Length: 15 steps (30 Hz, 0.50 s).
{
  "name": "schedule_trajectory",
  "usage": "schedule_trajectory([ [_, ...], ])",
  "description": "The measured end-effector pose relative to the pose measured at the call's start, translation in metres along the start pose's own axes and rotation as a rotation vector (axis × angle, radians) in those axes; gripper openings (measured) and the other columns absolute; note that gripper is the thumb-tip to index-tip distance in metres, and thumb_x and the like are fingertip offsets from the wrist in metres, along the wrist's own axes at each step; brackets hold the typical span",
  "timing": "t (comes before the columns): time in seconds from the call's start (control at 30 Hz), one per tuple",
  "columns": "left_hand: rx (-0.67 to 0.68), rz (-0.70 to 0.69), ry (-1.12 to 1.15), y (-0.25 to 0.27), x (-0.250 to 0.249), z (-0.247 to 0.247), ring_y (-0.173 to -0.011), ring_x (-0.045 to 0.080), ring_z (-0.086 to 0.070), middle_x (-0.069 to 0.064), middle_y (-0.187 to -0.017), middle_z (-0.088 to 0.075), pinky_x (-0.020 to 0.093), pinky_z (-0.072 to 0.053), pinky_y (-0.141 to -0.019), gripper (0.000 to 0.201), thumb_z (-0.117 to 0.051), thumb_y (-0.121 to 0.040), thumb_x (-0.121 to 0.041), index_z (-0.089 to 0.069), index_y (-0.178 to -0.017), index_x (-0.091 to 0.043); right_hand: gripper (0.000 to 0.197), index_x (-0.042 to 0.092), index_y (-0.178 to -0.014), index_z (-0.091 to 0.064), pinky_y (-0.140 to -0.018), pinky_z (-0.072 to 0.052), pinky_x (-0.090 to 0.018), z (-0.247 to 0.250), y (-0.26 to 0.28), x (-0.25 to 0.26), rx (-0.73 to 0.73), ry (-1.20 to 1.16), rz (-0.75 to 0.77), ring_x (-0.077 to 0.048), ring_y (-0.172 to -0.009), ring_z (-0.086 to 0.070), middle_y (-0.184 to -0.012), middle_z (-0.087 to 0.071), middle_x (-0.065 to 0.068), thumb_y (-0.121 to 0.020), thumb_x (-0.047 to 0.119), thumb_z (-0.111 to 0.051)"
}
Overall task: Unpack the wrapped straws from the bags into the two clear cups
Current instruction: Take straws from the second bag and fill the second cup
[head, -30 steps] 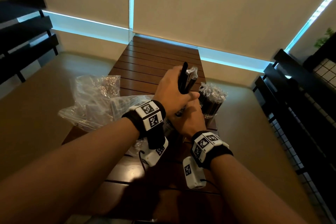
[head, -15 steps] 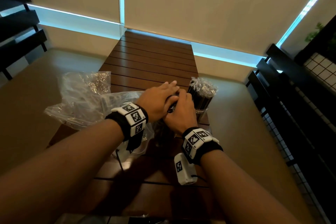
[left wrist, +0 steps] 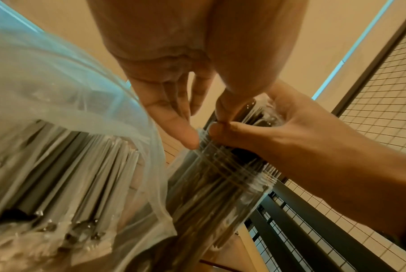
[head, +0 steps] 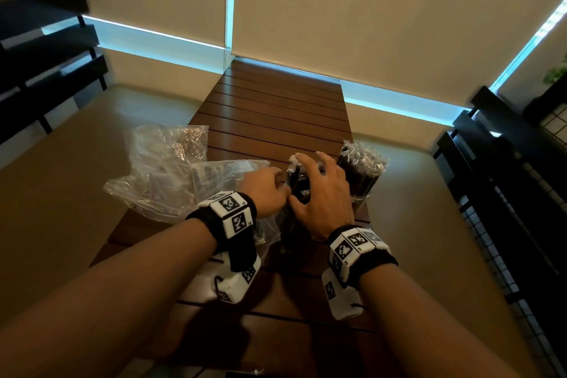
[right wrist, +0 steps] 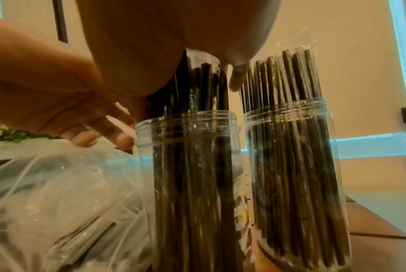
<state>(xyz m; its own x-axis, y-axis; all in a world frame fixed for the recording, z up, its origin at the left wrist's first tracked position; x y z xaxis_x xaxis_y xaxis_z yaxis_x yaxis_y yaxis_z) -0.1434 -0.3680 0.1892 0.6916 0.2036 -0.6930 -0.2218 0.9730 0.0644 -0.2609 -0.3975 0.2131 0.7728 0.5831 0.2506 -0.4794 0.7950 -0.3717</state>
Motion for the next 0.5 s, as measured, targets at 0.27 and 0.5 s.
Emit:
schedule_trajectory([
  [0.27,0.126,0.082,-0.147,0.007,0.026,-0.034,-0.100,0.025,-0.066,0.010,-0.112,-0.070,0.028,-0.052,-0.086,0.031,-0.049,-0.093,-0.015,-0.068,-0.117,-0.009,0.074,0.032,-0.145,-0.038,-0.112,-0.026,-0.052,0.006,-0.009,0.015,0.019,0.269,0.224,-0.034,-0.142,-0.026,-0.151,-0.036,-0.011,-0.078,0.038,-0.068],
  [0.5,-0.026,0.071,0.157,-0.013,0.011,-0.022,-0.074,0.022,-0.069,0.003,-0.082,-0.072,0.032,-0.057,-0.071,0.020,-0.053,-0.091,-0.027,-0.070,-0.097,-0.019,0.035,0.013,-0.125,-0.060,-0.112,-0.033,-0.046,0.001,-0.013,0.017,0.035,-0.097,0.254,-0.027,-0.127,-0.047,-0.133,-0.057,-0.009,-0.093,0.023,-0.054],
])
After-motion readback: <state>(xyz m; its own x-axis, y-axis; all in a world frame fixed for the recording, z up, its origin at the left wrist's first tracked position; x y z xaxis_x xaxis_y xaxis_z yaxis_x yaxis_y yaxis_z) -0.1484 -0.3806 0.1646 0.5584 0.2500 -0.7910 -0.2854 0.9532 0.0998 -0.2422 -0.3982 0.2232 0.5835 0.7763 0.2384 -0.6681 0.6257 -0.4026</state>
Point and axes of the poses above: each hand's wrist, its own y-axis away from the middle knuckle, its own z-axis out of the back of the hand, x = y × z, the point moved 10 cm from there along -y, towards the middle knuckle
